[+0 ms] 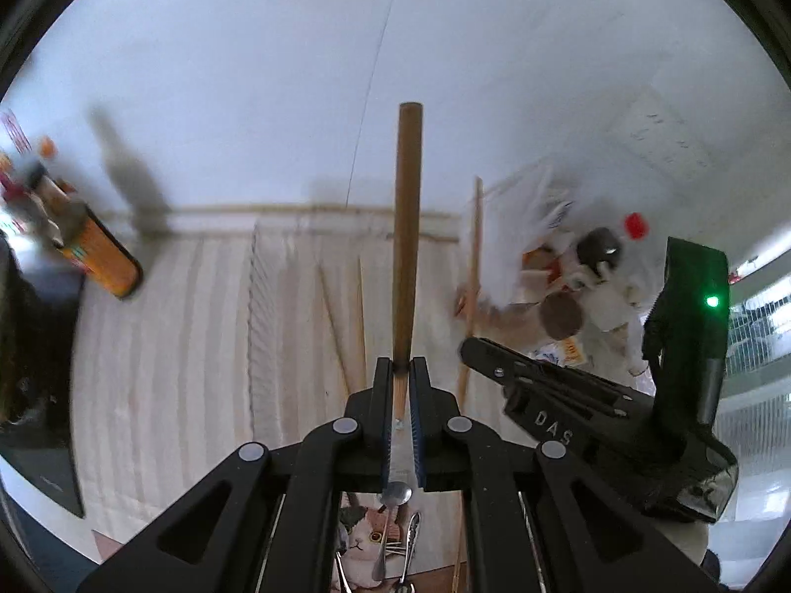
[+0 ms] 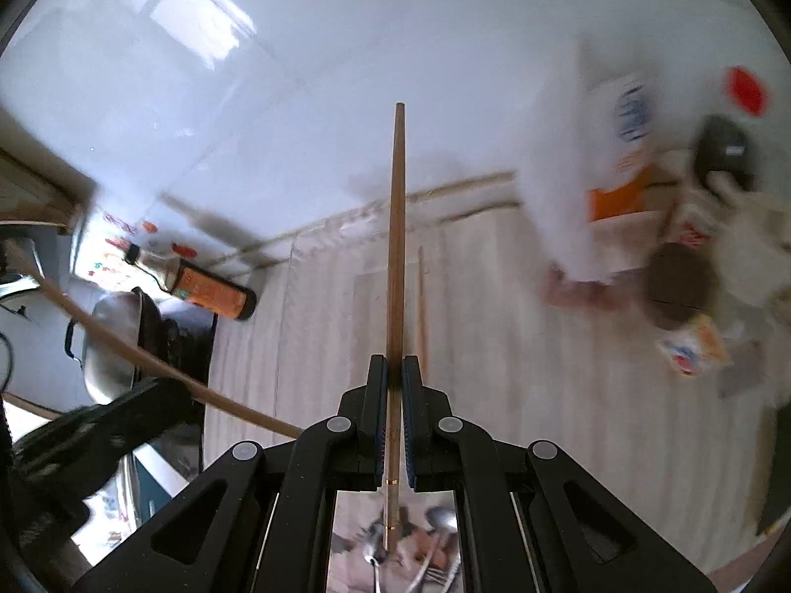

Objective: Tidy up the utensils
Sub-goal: 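Lift both chopsticks into the clear basket and open both tools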

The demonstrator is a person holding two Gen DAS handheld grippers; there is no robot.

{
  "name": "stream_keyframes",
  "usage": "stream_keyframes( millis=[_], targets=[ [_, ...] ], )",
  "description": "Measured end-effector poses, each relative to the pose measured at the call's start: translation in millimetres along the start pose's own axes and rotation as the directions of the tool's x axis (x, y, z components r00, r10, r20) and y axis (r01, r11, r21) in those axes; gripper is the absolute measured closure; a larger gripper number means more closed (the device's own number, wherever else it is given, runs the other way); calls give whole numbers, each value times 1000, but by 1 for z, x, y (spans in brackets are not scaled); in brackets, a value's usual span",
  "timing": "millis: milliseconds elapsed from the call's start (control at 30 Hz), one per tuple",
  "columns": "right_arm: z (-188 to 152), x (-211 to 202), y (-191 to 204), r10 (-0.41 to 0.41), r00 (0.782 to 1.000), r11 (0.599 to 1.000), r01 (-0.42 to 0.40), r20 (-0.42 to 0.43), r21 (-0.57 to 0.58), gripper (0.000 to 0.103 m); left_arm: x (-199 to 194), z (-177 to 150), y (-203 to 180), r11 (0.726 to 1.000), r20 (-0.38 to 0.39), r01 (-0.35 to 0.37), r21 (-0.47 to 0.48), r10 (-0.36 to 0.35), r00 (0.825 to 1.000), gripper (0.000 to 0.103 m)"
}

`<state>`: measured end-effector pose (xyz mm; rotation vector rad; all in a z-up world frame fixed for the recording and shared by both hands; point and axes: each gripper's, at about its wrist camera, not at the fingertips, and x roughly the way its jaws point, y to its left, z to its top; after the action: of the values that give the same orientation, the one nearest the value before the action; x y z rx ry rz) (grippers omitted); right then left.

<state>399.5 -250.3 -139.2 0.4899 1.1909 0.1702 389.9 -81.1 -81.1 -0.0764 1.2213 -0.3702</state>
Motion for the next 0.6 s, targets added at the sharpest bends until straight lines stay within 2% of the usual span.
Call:
stream_keyframes(
  millis=[67, 133, 200, 267, 300, 333, 367, 400, 500, 533, 600],
  targets=[
    [7, 26, 2, 1, 999, 1000, -1, -49, 7, 97, 29, 8, 19, 998, -86, -25, -50, 21, 996, 98],
    [10, 58, 1, 14, 990, 1000, -12, -140, 16, 96, 48, 10, 35, 995, -137, -48, -82, 37, 990, 97],
    [10, 75, -2, -1, 982, 1000, 3, -187, 13, 96, 51, 6, 43, 991, -138, -103, -81, 91, 986, 97],
    [8, 73, -8, -17, 985, 1000, 19, -169, 11, 92, 44, 1, 46, 984, -105, -165, -63, 158, 982, 89],
    [6, 66, -13, -13, 988, 1000, 16, -157, 16, 84, 39, -4, 48, 979, -76, -195, -59, 191, 979, 80],
    [3, 61, -18, -11, 989, 1000, 14, -148, 23, 76, 34, -8, 50, 975, -48, -212, -68, 209, 977, 63],
    [0, 53, -25, -13, 991, 999, 18, -132, 34, 74, 30, -12, 51, 970, -31, -230, -77, 228, 973, 53],
    [-3, 42, -32, -25, 994, 999, 29, -111, 37, 73, 26, -15, 52, 966, -10, -245, -86, 245, 970, 36],
    [-15, 22, -50, -48, 995, 998, 52, -83, 47, 72, 18, -29, 51, 952, 71, -293, -90, 299, 951, 25],
    [-21, 14, -58, -59, 996, 996, 63, -70, 56, 70, 15, -36, 49, 942, 98, -324, -91, 332, 938, 15],
    [-37, -1, -73, -88, 995, 994, 92, -56, 65, 67, 13, -46, 47, 939, 142, -330, -96, 341, 929, 0]
  ],
)
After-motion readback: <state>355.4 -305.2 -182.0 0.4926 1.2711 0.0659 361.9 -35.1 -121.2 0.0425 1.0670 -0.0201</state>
